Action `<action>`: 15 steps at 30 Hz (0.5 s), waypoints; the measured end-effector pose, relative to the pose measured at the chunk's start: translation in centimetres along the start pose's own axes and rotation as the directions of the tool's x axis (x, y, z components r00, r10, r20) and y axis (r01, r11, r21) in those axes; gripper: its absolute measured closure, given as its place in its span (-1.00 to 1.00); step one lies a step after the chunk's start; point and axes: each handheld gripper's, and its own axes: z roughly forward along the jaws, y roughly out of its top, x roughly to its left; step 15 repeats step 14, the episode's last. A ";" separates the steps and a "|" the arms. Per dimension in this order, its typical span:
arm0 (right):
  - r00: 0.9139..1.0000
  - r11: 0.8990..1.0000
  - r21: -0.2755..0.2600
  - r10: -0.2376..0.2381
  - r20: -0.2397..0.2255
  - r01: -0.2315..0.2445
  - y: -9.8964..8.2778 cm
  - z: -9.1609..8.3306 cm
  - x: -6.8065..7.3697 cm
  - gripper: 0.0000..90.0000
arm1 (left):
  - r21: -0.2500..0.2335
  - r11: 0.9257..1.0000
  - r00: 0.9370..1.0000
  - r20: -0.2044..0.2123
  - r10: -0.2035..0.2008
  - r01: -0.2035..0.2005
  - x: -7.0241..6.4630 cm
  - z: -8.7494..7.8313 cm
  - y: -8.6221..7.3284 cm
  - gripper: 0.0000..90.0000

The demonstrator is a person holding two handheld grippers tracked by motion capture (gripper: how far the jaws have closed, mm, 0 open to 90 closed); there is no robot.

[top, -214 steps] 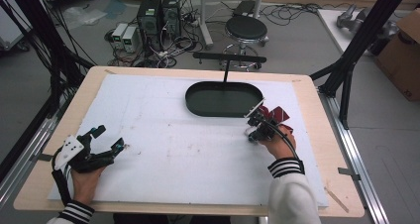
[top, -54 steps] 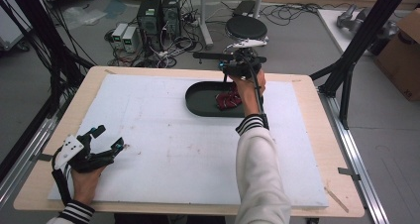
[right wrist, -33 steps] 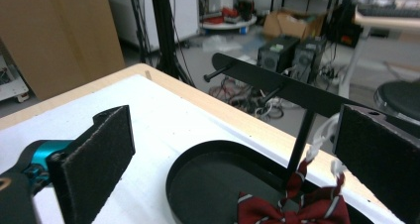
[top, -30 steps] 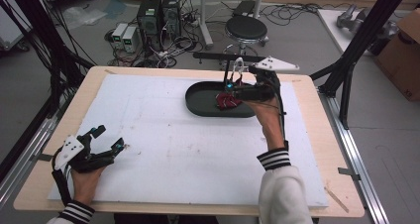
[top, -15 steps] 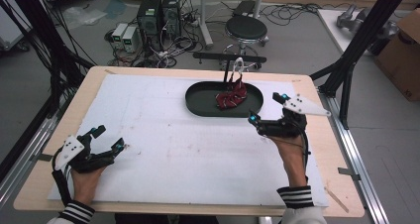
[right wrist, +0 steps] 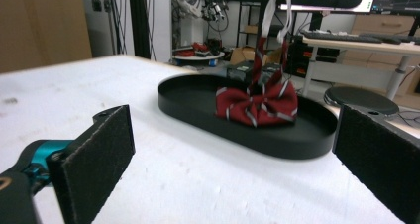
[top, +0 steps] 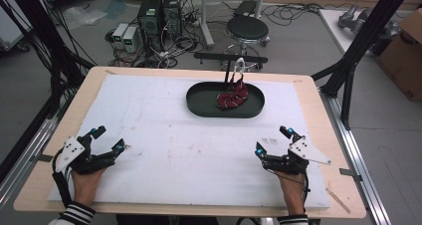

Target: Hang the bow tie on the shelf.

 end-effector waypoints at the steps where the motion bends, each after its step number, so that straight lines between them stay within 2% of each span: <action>1: 1.000 1.000 0.008 0.007 -0.003 -0.007 -0.5 0.2 0.1 -0.97 | 0.000 1.000 1.000 -0.001 0.002 -0.002 0.0 0.0 0.0 -0.66; 5: 0.999 0.998 0.041 0.036 -0.003 -0.036 -2.0 0.9 0.3 -0.97 | -0.004 1.000 1.000 -0.005 0.004 -0.004 0.0 0.0 0.0 -0.66; 6: 1.000 0.998 0.063 0.024 -0.016 -0.023 -2.3 1.1 0.3 -0.97 | -0.002 1.000 1.000 -0.005 0.006 -0.006 0.0 -0.1 0.0 -0.66; 8: 1.000 0.998 0.061 0.002 0.000 -0.002 -2.3 1.1 0.6 -0.97 | -0.004 1.000 1.000 -0.007 0.006 -0.006 -0.1 0.0 0.0 -0.66; 10: 1.000 0.998 0.063 0.010 -0.012 -0.009 -2.3 1.1 0.6 -0.96 | -0.005 1.000 1.000 -0.009 0.006 -0.006 -0.1 0.0 0.0 -0.66; 15: 1.000 0.998 0.065 0.017 -0.007 -0.016 -2.3 1.1 0.6 -0.97 | -0.004 1.000 1.000 -0.009 0.006 -0.006 -0.1 -0.1 0.0 -0.66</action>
